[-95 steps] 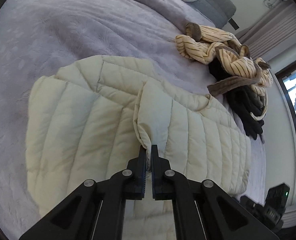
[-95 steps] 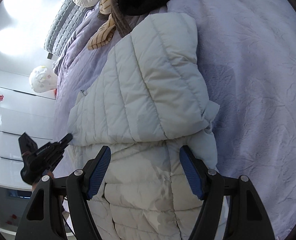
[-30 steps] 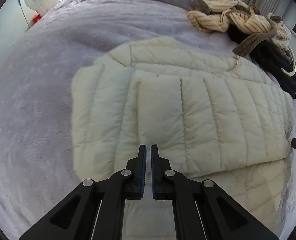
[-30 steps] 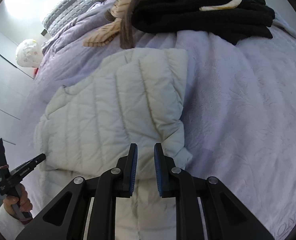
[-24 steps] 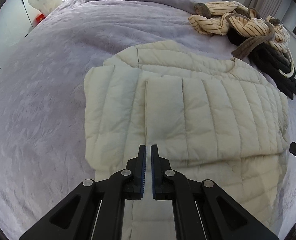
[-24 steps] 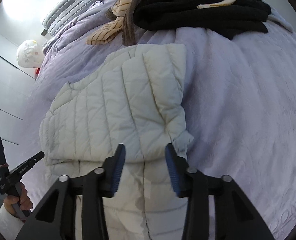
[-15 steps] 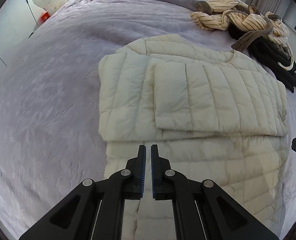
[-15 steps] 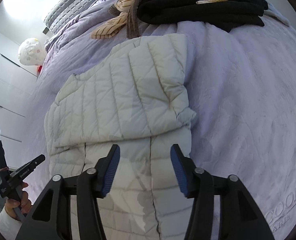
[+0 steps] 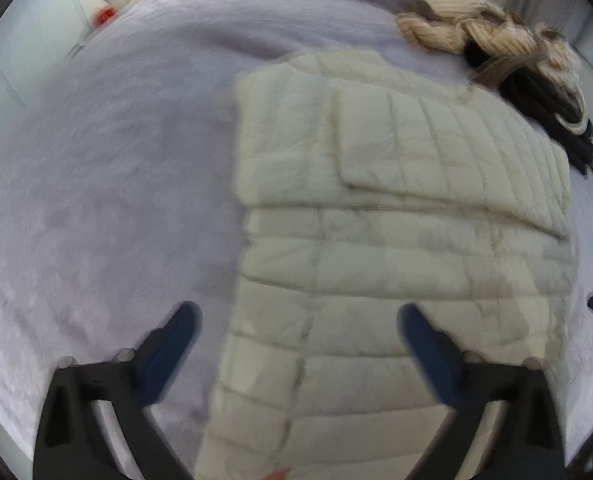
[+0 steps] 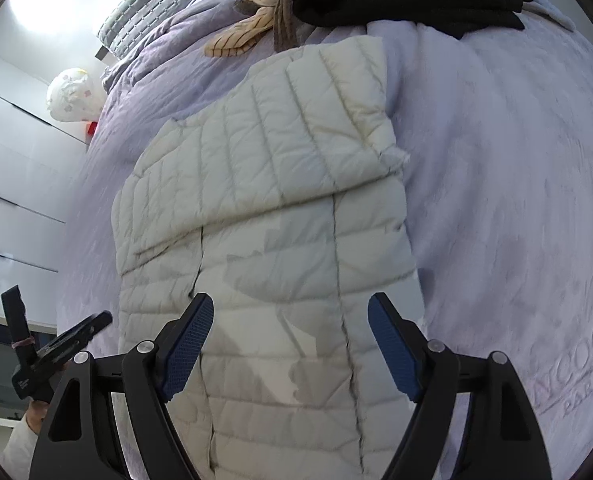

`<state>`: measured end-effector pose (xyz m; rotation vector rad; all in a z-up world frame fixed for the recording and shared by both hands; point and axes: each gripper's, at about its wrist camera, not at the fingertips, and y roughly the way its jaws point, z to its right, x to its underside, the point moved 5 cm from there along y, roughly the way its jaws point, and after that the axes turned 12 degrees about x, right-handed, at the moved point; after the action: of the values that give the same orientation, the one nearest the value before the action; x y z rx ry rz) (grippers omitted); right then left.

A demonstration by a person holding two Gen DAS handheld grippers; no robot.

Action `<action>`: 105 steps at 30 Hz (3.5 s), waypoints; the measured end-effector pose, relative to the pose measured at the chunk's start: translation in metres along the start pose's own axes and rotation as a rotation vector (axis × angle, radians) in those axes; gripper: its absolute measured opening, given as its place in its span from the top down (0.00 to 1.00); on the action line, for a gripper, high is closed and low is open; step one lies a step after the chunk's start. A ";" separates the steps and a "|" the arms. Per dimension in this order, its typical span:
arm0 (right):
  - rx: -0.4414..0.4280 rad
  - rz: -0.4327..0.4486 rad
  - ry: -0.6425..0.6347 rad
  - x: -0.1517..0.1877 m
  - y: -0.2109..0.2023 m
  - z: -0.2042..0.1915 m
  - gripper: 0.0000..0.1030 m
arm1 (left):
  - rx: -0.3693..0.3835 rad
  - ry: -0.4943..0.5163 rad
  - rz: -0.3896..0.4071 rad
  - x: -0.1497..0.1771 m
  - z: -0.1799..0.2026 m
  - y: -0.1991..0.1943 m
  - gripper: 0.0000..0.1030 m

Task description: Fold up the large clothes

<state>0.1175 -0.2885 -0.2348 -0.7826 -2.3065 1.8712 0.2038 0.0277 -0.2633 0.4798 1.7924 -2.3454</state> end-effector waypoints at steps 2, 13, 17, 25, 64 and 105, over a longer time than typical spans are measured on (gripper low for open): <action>0.000 -0.003 0.001 0.005 -0.003 -0.001 0.20 | 0.006 0.006 -0.010 0.002 -0.003 -0.006 0.01; -0.028 0.040 -0.012 0.038 -0.028 -0.009 0.00 | -0.038 -0.014 -0.008 0.018 -0.031 -0.026 0.01; -0.033 0.016 -0.021 0.054 -0.032 -0.014 0.00 | -0.043 0.033 -0.031 0.029 -0.036 -0.024 0.01; 0.051 -0.037 0.078 0.076 -0.028 0.007 0.00 | -0.025 0.084 -0.065 0.041 -0.044 -0.021 0.01; -0.347 -0.225 0.520 0.159 0.018 0.059 0.00 | 0.495 -0.112 -0.399 0.128 -0.043 0.017 0.01; -0.530 0.047 0.232 -0.198 0.015 -0.039 0.91 | 0.535 -0.107 0.055 -0.193 -0.007 0.005 0.88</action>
<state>0.3088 -0.3362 -0.1882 -1.0432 -2.6625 1.1003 0.3879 0.0190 -0.2041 0.4443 1.0761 -2.7384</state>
